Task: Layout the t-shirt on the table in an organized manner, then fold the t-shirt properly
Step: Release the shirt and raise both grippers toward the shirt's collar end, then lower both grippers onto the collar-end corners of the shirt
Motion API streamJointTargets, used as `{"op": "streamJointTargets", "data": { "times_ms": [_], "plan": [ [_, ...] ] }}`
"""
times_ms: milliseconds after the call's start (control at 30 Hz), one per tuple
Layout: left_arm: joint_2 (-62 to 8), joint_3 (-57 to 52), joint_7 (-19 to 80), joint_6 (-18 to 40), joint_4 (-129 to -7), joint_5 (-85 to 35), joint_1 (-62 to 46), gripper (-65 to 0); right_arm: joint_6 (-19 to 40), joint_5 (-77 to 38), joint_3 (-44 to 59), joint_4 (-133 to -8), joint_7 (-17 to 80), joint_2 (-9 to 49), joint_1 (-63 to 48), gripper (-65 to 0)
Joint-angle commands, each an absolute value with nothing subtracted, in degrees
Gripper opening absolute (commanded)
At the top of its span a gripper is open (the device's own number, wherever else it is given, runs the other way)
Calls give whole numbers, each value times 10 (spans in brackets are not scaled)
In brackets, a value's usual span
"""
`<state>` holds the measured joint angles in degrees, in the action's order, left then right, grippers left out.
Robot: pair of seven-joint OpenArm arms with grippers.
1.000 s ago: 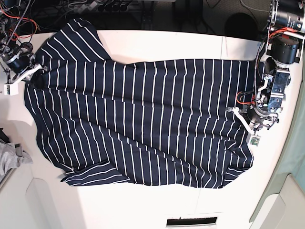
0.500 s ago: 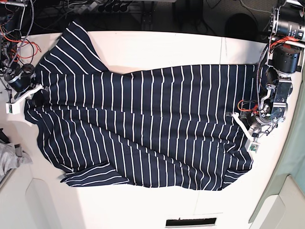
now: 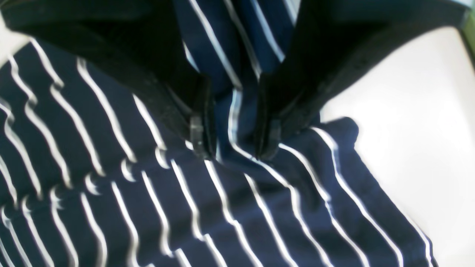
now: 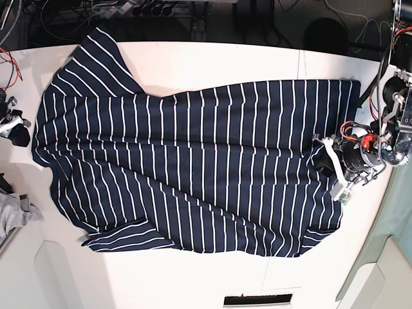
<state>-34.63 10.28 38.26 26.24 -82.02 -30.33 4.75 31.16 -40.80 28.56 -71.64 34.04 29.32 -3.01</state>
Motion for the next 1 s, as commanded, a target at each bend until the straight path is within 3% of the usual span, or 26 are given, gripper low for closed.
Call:
{"op": "streamJointTargets", "data": {
  "times_ms": [0, 167, 367, 500, 567, 767, 867, 967],
  "plan": [
    [-354, 96, 385, 266, -845, -306, 39, -442, 321, -429, 303, -733, 343, 306, -44, -650],
    [-345, 55, 383, 267, -926, -309, -55, -442, 329, -481, 354, -755, 363, 306, -141, -650],
    [-287, -78, 376, 287, -1000, -346, -163, -438, 342, -491, 359, -755, 363, 305, -220, -650],
    [-246, -162, 407, 305, -1002, -380, -201, -330, 343, -491, 359, -755, 363, 303, -242, -650],
    [-233, -203, 415, 308, -1002, -393, -213, -316, 343, -502, 359, -755, 362, 303, -243, -650],
    [-222, -300, 414, 307, -995, -401, -235, -315, 340, -514, 359, -755, 368, 303, -243, -401],
    [-224, -307, 416, 307, -976, -401, -236, -263, 341, -514, 359, -755, 380, 303, -243, -393],
    [-224, -307, 418, 307, -957, -401, -235, -256, 341, -514, 359, -755, 426, 301, -243, -393]
  ]
}}
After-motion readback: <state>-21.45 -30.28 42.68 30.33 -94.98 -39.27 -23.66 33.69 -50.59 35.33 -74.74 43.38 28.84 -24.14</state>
